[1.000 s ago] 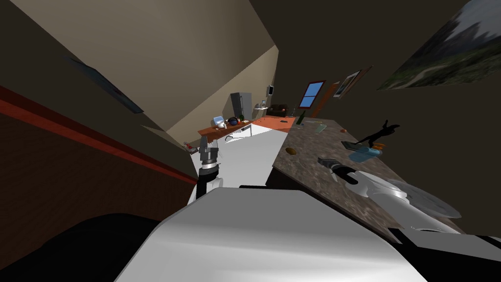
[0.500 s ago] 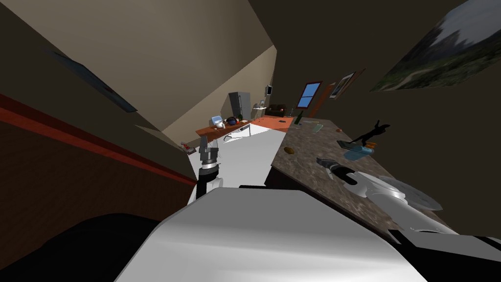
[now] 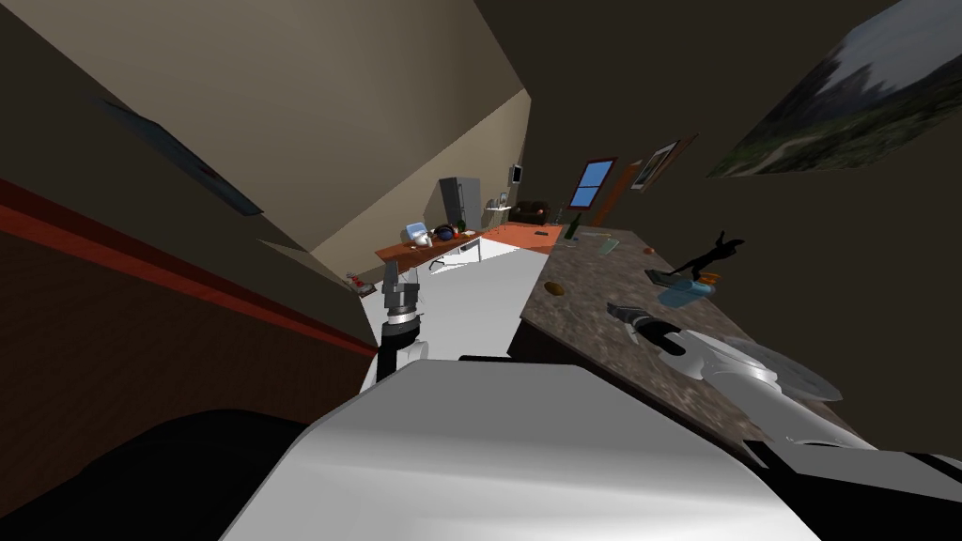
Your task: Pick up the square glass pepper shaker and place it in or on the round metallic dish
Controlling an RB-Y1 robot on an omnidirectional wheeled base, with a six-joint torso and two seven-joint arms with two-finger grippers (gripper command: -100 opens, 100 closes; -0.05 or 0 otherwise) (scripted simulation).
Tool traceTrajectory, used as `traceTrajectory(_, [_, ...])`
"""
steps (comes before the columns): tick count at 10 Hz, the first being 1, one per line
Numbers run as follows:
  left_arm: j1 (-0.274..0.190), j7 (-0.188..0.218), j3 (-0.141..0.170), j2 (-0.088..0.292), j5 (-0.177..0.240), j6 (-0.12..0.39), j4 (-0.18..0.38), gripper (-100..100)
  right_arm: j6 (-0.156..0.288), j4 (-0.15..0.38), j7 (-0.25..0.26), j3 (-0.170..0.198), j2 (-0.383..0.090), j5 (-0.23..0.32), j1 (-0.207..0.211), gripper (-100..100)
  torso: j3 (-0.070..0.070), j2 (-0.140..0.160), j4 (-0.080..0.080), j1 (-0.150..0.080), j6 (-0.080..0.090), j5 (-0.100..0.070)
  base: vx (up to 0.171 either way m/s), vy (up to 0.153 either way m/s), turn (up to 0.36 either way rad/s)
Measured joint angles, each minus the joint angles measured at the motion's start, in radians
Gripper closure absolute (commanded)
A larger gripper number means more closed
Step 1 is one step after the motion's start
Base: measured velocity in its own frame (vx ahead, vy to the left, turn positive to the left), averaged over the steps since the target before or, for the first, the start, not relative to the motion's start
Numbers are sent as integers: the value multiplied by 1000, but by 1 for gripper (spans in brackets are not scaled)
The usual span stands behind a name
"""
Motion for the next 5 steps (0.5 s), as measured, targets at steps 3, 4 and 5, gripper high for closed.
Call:
traceTrajectory(3, [0, 0, 0, 0, 0, 0, 0, 0, 0, 0, 0, 0, 0, 0, 0, 100, 0, -1, 0, 0, 0, 0, 1, 1, 4])
traceTrajectory(4, [0, 0, 0, 0, 0, 0, 0, 0, 0, 0, 0, 0, 0, 0, 0, 100, 0, 0, 0, 0, 0, 0, -21, -26, -76])
traceTrajectory(5, [0, 0, 0, 0, 0, 0, 0, 0, -3, -11, -5, 8, -2, -16, 6, 100, 0, 1, 0, -2, 1, -1, -20, -25, -72])
